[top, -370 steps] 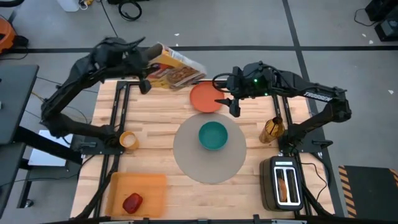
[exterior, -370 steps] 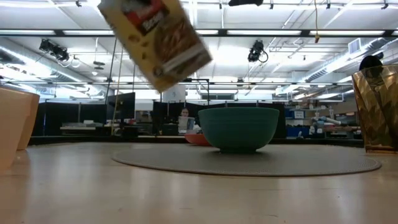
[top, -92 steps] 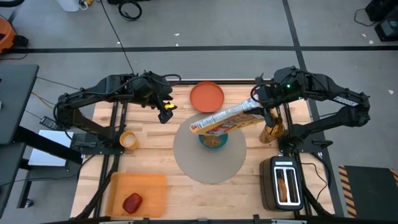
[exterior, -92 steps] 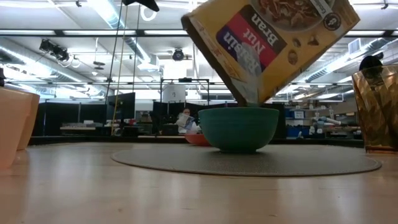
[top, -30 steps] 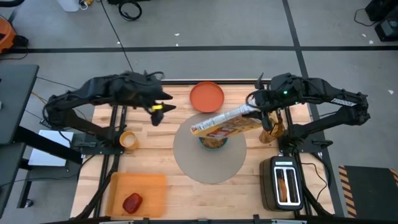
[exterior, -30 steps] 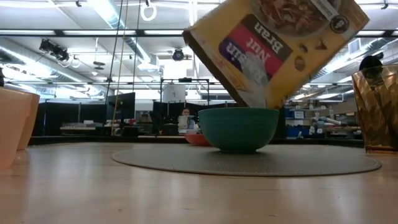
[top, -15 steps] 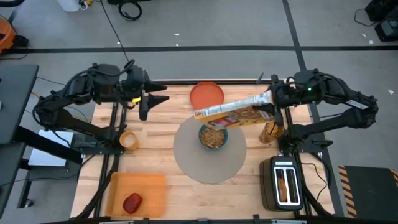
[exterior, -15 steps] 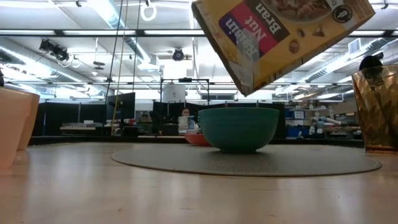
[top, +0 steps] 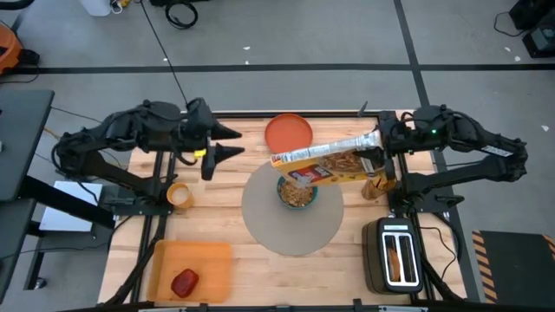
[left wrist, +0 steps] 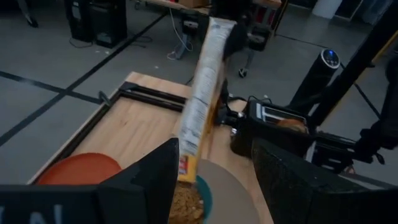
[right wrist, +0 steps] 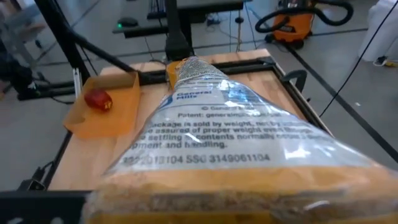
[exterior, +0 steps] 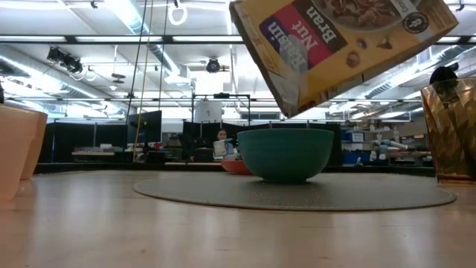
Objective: Arrange a breakfast setting
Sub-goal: Pour the cereal into the green bowl
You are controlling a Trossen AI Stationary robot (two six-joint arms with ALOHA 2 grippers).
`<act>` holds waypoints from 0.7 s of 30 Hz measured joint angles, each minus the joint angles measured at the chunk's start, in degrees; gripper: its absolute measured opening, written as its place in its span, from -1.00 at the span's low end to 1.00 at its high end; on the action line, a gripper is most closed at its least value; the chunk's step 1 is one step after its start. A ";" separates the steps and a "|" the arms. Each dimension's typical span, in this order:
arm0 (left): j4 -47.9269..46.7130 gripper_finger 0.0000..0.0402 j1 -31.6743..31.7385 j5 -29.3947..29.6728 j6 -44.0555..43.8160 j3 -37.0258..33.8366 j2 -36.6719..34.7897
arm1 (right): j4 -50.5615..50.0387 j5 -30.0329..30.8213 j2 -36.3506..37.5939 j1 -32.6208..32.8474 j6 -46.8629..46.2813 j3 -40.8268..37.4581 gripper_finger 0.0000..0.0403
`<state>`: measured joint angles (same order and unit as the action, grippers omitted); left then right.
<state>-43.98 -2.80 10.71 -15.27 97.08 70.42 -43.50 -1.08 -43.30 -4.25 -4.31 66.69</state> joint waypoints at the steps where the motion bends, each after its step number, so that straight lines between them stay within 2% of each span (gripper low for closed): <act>1: -0.07 0.05 -0.74 0.15 -0.57 0.02 0.40 | 0.18 -0.02 0.54 0.00 -0.14 -0.14 -0.25; 8: 0.57 0.05 -6.45 3.20 -0.61 0.00 2.52 | 1.53 0.01 5.96 0.00 -1.58 -1.91 -0.25; 12: 4.33 0.05 -7.84 4.60 -0.01 -0.92 2.28 | 1.50 0.02 9.38 0.00 -2.16 -3.22 -0.25; 18: 20.22 0.05 -6.96 0.10 -0.61 -13.65 0.59 | 2.90 -0.42 13.85 0.00 -3.00 -3.53 -0.25; 21: 26.92 0.05 -6.72 -0.05 -1.89 -20.90 -0.47 | 3.22 -0.42 15.83 0.00 -3.54 -3.53 -0.25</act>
<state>-17.06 -9.52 10.67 -17.16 76.18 69.95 -40.27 -1.50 -27.46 -4.25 -7.84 63.16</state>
